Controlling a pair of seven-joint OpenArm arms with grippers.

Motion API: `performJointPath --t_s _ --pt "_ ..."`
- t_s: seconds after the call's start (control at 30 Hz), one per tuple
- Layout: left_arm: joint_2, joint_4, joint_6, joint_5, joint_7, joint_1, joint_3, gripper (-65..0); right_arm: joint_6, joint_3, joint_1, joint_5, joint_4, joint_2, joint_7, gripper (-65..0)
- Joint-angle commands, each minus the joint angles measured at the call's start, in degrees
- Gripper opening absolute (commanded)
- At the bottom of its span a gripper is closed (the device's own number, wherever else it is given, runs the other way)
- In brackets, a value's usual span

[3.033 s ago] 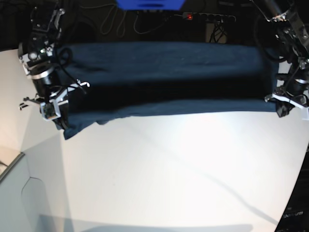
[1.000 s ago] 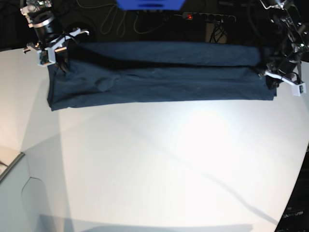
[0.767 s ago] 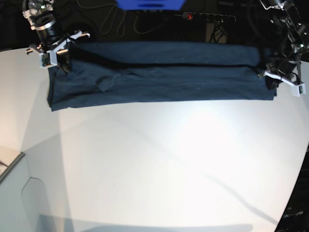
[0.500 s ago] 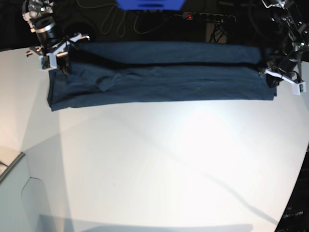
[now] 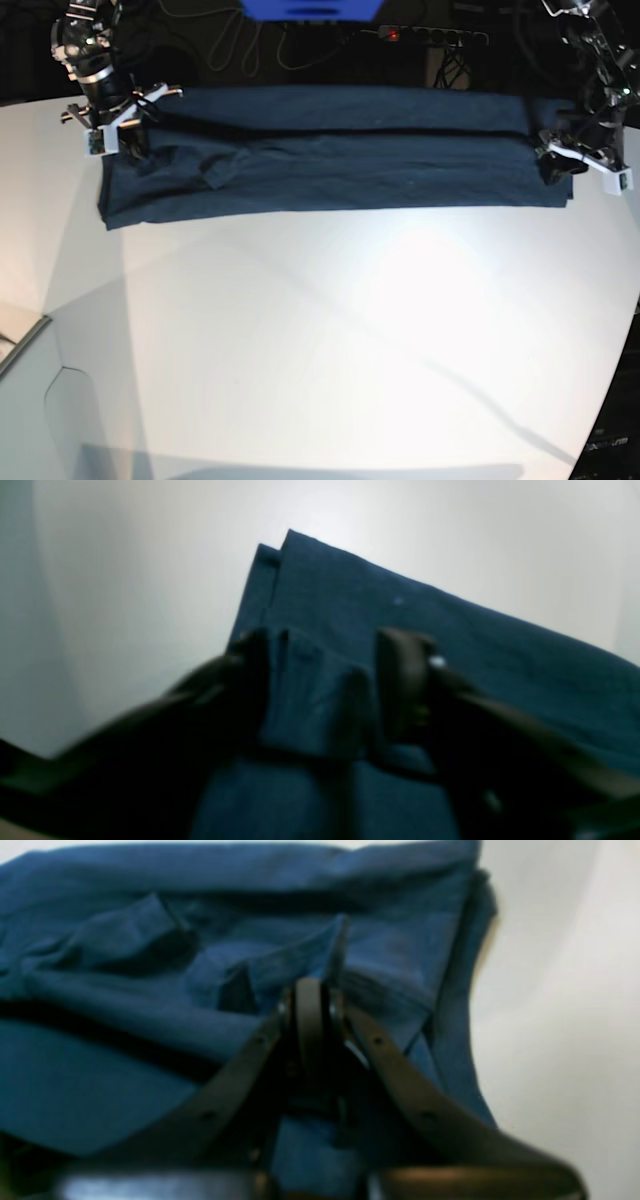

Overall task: Layout the t-shirt on the table in an organized manner, then fold the t-shirt properly
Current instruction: 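Hold the strip ends with both grippers and smooth it flat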

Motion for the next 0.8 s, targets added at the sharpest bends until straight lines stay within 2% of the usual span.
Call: performJointPath --t_s 0.0,0.07,0.17,0.27,0.47,0.77 --pt "-0.94 1.11 -0.10 -0.63 -1.01 0.05 -0.24 -26.2 0.13 0.30 0.03 0.58 0.40 0.39 1.24 -56.4" --pt "-0.94 1.55 -0.18 -0.72 -0.92 0.14 -0.33 -23.6 0.13 0.21 0.03 0.58 0.31 0.65 1.24 -48.5" --pt "-0.94 1.55 -0.18 -0.72 -0.92 0.49 -0.51 -23.7 0.13 0.39 0.03 0.58 0.66 0.48 1.41 -37.6" --pt "-1.55 1.55 -0.18 -1.15 -0.92 1.64 -2.53 -23.6 0.13 0.56 -0.33 0.93 2.95 0.21 1.68 -31.9" --pt "-2.17 0.94 -0.18 -0.63 -0.92 1.90 -3.67 -23.5 0.13 1.00 -1.03 0.84 8.48 -1.98 1.32 -30.9" --pt "-1.99 -2.58 -0.18 -0.63 -0.92 1.11 -2.97 -23.5 0.13 0.83 -1.29 0.75 8.48 -3.30 1.24 -30.9"
